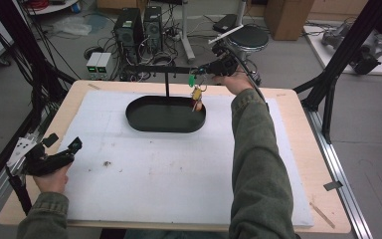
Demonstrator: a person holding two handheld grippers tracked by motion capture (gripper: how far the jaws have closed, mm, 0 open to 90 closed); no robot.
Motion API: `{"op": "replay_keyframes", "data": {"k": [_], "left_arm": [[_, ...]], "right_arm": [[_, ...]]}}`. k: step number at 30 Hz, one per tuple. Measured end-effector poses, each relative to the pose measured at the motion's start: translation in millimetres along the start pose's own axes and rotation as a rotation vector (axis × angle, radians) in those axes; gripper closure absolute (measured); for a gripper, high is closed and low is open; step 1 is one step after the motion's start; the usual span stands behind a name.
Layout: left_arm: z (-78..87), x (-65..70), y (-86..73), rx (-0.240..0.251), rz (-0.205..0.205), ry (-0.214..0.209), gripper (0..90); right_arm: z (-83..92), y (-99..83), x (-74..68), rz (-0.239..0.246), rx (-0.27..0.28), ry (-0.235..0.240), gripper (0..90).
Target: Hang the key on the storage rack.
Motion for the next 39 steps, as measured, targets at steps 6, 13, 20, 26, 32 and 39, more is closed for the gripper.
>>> {"op": "replay_keyframes", "data": {"k": [6, 13, 20, 26, 32, 39], "left_arm": [[-0.3, -0.1, -0.5, -0.004, -0.006, -0.002, 1.7], [-1.2, 0.0, -1.0, -0.005, 0.002, -0.004, 1.7], [-0.5, -1.6, -0.6, -0.002, 0.003, 0.001, 1.7], [-0.5, -1.5, -0.6, -0.002, 0.001, -0.001, 1.7], [0.1, -1.4, -0.2, -0.001, 0.001, 0.001, 1.7], [0.1, -1.9, -0.2, -0.001, 0.002, 0.005, 1.7]], "right_arm": [[-7.1, -0.9, 4.1, -0.005, -0.008, -0.003, 83.1], [-13.0, -1.8, 10.2, -0.019, -0.01, 0.002, 83.0], [-13.9, 1.4, 12.0, -0.05, 0.018, 0.007, 79.6], [-3.5, 7.4, 12.5, -0.067, 0.077, 0.016, 60.8], [-2.4, 5.6, 12.4, -0.038, 0.084, -0.05, 26.6], [4.1, 5.5, 5.1, -0.084, 0.104, -0.027, 0.3]]}}
Point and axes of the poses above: each handheld gripper's, and its own axes: z roughly backward along the jaws, y roughly out of its top, x roughly to its right, the point moved 8 cm from there along -z, roughly forward along the jaws, and after that the axes turned 12 degrees about -z, right-handed, at the moved point
